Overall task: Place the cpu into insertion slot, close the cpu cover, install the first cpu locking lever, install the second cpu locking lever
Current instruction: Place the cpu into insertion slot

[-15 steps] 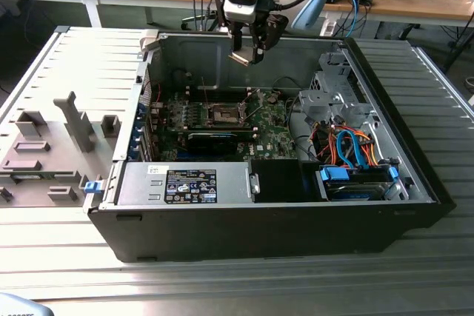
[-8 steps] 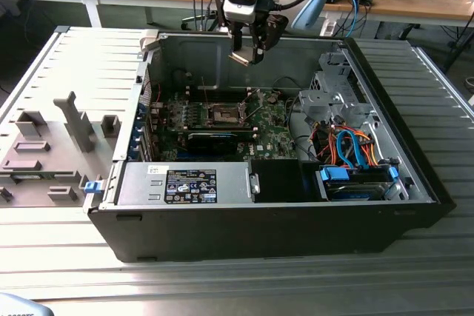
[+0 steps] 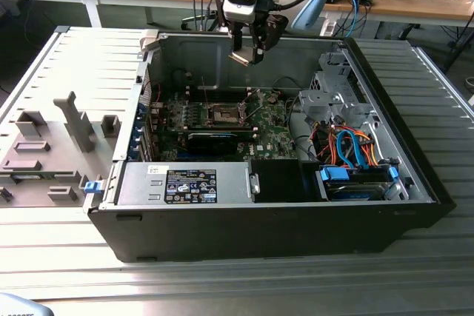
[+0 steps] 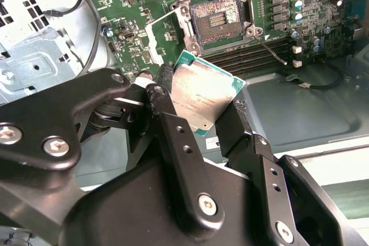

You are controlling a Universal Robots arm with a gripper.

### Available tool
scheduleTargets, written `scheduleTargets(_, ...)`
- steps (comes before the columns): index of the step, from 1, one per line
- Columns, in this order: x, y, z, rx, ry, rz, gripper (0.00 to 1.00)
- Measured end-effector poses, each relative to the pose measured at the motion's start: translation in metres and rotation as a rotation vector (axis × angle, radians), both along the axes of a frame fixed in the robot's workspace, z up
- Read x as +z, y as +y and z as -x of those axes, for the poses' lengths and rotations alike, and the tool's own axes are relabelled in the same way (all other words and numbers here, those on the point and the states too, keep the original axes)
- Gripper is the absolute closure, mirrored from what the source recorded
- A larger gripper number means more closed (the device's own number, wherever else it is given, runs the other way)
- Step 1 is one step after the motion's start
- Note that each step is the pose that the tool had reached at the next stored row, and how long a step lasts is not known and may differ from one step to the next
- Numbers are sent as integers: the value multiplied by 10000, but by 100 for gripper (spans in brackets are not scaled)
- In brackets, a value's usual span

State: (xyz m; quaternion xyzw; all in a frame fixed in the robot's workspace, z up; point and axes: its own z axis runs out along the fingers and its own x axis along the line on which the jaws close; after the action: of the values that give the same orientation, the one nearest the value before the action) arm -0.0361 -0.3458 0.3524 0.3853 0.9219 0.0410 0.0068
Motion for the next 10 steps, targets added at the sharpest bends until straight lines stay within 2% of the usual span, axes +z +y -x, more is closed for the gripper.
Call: scheduleTargets(10, 0, 0, 0, -51, 0, 0, 46)
